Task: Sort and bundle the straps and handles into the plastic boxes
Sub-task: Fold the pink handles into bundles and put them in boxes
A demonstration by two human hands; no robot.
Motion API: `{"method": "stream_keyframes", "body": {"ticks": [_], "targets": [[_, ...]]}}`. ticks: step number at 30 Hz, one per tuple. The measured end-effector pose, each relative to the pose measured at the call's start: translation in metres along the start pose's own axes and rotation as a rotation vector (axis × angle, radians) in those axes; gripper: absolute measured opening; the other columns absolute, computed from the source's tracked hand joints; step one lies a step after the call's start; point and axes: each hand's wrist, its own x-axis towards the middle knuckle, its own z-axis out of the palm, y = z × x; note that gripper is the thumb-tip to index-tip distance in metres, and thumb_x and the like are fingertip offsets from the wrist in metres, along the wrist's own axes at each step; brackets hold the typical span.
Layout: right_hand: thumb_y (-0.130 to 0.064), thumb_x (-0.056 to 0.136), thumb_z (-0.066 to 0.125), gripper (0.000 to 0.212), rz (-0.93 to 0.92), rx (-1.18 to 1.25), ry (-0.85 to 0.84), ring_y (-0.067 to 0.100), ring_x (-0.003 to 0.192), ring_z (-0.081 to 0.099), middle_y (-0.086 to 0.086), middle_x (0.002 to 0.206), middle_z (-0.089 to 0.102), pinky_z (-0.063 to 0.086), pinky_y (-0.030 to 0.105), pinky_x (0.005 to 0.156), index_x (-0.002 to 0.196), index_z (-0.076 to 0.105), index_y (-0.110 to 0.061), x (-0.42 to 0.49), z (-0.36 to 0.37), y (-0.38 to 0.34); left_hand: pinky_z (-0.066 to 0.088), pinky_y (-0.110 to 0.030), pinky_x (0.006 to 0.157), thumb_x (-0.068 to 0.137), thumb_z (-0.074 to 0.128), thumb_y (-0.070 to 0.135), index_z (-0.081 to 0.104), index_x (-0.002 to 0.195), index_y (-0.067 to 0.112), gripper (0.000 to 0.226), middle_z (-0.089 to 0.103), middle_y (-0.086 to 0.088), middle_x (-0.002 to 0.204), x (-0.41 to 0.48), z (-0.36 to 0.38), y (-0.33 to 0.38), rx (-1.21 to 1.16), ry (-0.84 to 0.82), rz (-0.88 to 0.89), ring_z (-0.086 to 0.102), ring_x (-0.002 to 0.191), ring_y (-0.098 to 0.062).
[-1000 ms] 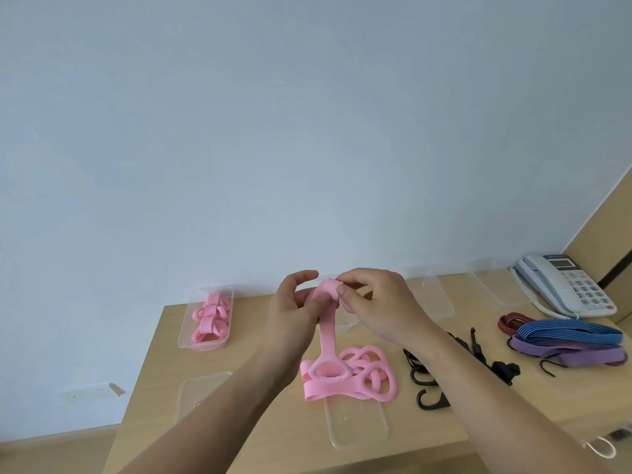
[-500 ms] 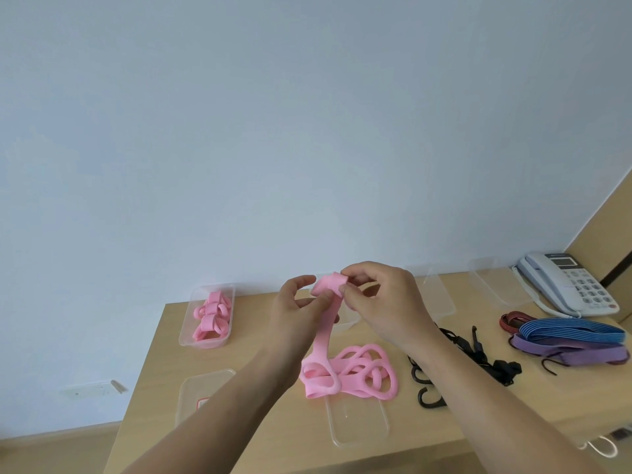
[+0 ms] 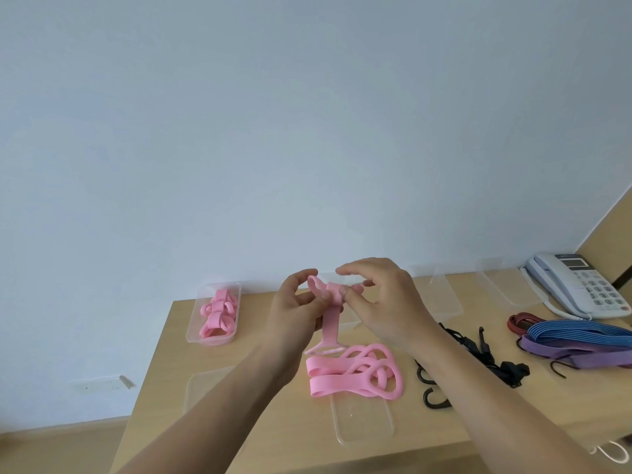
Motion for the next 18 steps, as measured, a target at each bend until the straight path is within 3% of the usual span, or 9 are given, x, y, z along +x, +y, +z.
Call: {"method": "stream_keyframes", "body": {"ticks": [3,6,9,14,18], "targets": [[-0.023,0.094,0.067,0.026,0.099,-0.058,-0.189,0.011,0.116,0.055,-0.006,0.125,0.063,0.044,0.029,0.101,0.119,0.072,-0.019,0.0044,-0.0018,0.0022,0.053,-0.053,0.106,0.101,0.066,0.011,0.051,0.138,0.025,0.043,0.081,-0.009,0.107,0.0009,0.0011,-0.0019,0.066,0.007,0.028,0.075,0.109,-0.026],[-0.02,0.093,0.069,0.016,0.066,-0.02,-0.246,0.002,0.092,0.059,-0.016,0.098,0.067,0.045,0.019,0.085,0.107,0.075,-0.023,0.0027,-0.0017,-0.0003,0.051,-0.051,0.109,0.1,0.068,0.009,0.042,0.151,0.029,0.061,0.079,-0.006,0.114,0.0017,0.0013,-0.0037,0.076,0.041,0.028,0.073,0.113,-0.023],[-0.019,0.09,0.071,0.012,0.092,0.01,-0.206,0.002,0.083,0.06,-0.02,0.077,0.065,0.045,0.014,0.072,0.099,0.076,-0.026,0.0011,-0.0037,-0.0004,0.05,-0.05,0.11,0.097,0.072,0.011,0.037,0.155,0.031,0.071,0.077,-0.001,0.121,0.0018,0.0,-0.0045,0.068,0.057,0.016,0.072,0.115,-0.021],[-0.031,0.087,0.071,0.008,0.067,0.104,-0.136,0.011,0.079,0.063,-0.012,0.078,0.071,0.051,0.03,0.072,0.087,0.076,-0.025,0.0007,-0.0059,-0.0019,0.054,-0.05,0.106,0.098,0.071,0.017,0.042,0.151,0.023,0.061,0.081,-0.002,0.108,0.0007,0.0014,-0.0015,0.079,0.043,-0.022,0.076,0.106,-0.023],[-0.018,0.086,0.076,0.006,0.072,0.08,-0.065,0.015,0.082,0.064,-0.007,0.082,0.072,0.052,0.04,0.075,0.088,0.076,-0.025,-0.0001,-0.0043,0.0022,0.062,-0.041,0.089,0.099,0.07,0.024,0.066,0.128,0.01,0.032,0.081,-0.013,0.096,-0.0018,0.0028,0.0015,0.081,0.025,-0.074,0.079,0.093,-0.026]]}}
